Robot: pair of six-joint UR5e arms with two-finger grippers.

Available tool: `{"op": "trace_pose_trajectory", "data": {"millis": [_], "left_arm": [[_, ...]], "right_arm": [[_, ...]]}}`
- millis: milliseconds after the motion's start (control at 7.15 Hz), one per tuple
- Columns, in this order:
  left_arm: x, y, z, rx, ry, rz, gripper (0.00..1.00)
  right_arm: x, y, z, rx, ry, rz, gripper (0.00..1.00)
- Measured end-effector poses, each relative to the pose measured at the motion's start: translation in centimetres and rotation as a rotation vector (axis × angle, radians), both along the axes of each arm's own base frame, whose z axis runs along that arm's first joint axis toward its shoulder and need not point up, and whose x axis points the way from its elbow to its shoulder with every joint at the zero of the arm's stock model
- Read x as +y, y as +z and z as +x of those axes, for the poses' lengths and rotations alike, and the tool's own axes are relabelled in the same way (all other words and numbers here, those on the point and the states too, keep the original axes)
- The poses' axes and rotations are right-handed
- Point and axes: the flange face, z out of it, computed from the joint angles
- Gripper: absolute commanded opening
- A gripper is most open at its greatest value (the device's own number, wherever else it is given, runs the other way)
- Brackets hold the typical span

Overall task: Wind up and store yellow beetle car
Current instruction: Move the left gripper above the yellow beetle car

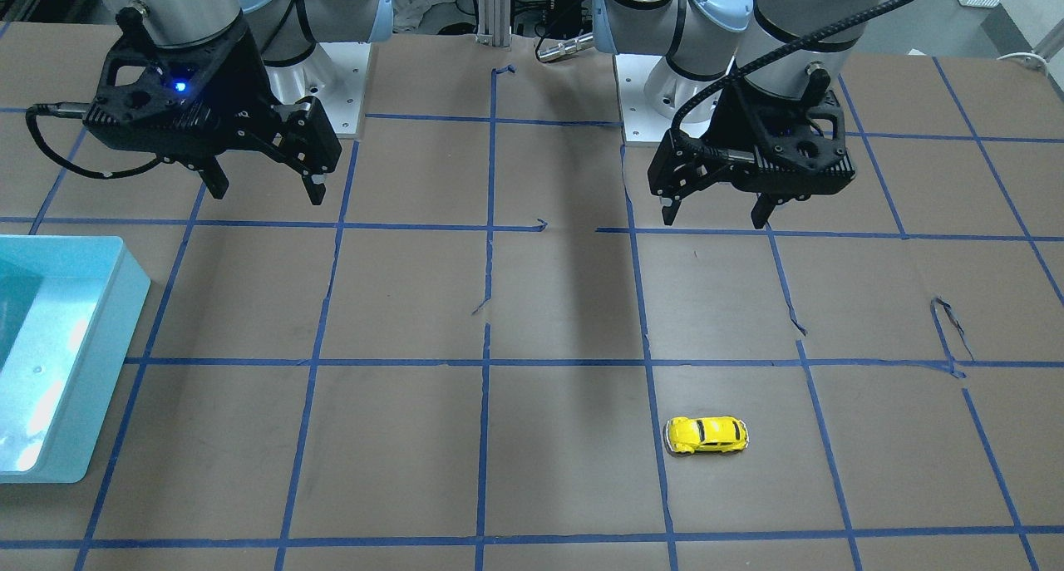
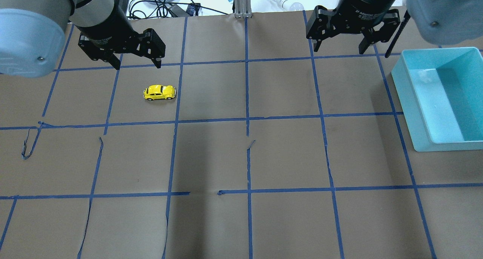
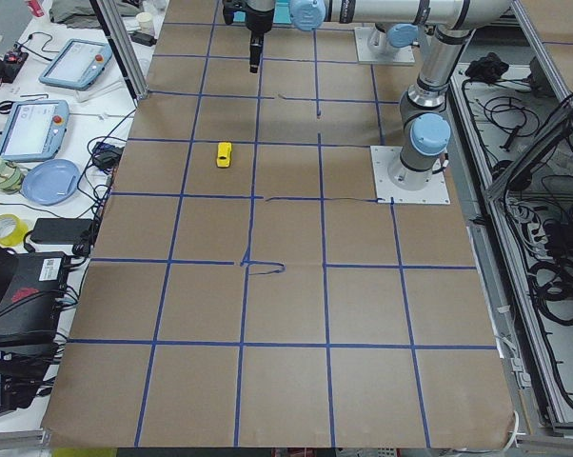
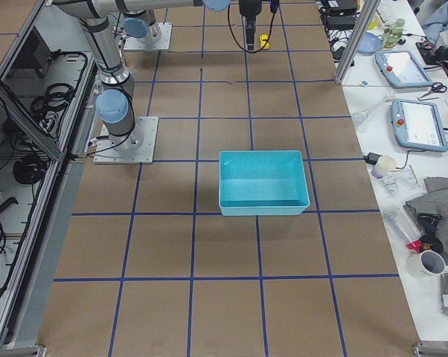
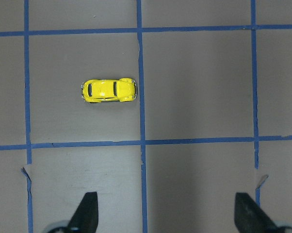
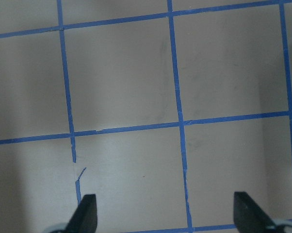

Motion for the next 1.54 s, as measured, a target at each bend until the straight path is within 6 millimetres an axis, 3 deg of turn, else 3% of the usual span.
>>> {"op": "trace_pose_trajectory", "data": {"millis": [420,1539], "left_arm": [[0.2,-0.3,0.8,-0.003,0.017,0.027,1.00],[0.0,-1.3,0.6,0.003,0.025,0.047,1.00]], "right_arm": [[0.0,0.0,0.0,0.000,0.000,0.001,1.00],[0.0,-0.1,-0.1,0.002,0.000,0.004,1.00]]}}
